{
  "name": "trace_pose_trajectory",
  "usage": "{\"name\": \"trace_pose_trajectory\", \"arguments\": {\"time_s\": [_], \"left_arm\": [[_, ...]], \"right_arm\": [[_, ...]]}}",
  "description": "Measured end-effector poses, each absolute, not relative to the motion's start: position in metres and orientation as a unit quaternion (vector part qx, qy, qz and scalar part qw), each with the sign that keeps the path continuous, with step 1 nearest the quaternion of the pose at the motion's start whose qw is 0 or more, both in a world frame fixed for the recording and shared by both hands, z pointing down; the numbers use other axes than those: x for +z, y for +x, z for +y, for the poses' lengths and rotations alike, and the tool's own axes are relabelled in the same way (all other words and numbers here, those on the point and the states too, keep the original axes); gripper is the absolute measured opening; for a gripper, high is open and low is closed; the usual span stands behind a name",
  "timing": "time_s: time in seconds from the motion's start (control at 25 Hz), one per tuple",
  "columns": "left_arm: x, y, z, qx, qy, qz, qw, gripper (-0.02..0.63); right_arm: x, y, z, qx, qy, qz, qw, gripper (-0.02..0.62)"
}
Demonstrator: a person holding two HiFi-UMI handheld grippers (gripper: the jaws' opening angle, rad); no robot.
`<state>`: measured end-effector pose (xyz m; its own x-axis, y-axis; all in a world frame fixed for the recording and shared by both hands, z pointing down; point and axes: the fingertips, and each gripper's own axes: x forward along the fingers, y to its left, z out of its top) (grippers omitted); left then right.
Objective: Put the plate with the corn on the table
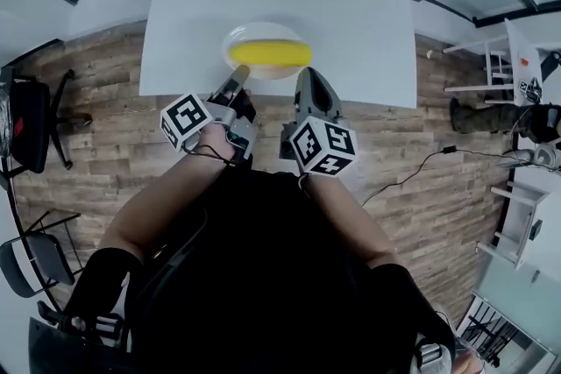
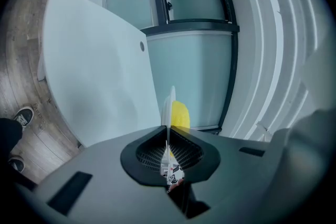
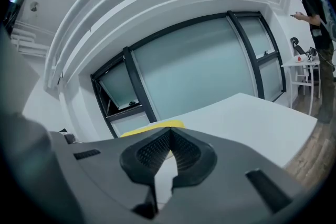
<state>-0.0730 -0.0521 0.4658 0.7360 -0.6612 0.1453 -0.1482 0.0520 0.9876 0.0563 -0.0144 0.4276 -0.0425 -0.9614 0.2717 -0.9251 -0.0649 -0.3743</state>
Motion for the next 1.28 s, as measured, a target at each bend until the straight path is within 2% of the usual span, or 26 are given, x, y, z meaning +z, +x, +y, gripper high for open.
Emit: {"name": "trace_pose_trajectory", "arguments": {"time_s": [0.56,1.28], "left_arm": [[0.47,-0.067,-0.088,-0.195,0.655,-0.31,0.661,0.018],[0.459,0.009,-0.175,-0.225,0.652,-0.346,0.636,0.018]], "right_arm": [[0.432,0.049,-0.057,-0.24,-0.682,0.69,0.043,0.002],[0.426,0.12,-0.156,-0.247,-0.636,0.729,0.054,0.002]]}}
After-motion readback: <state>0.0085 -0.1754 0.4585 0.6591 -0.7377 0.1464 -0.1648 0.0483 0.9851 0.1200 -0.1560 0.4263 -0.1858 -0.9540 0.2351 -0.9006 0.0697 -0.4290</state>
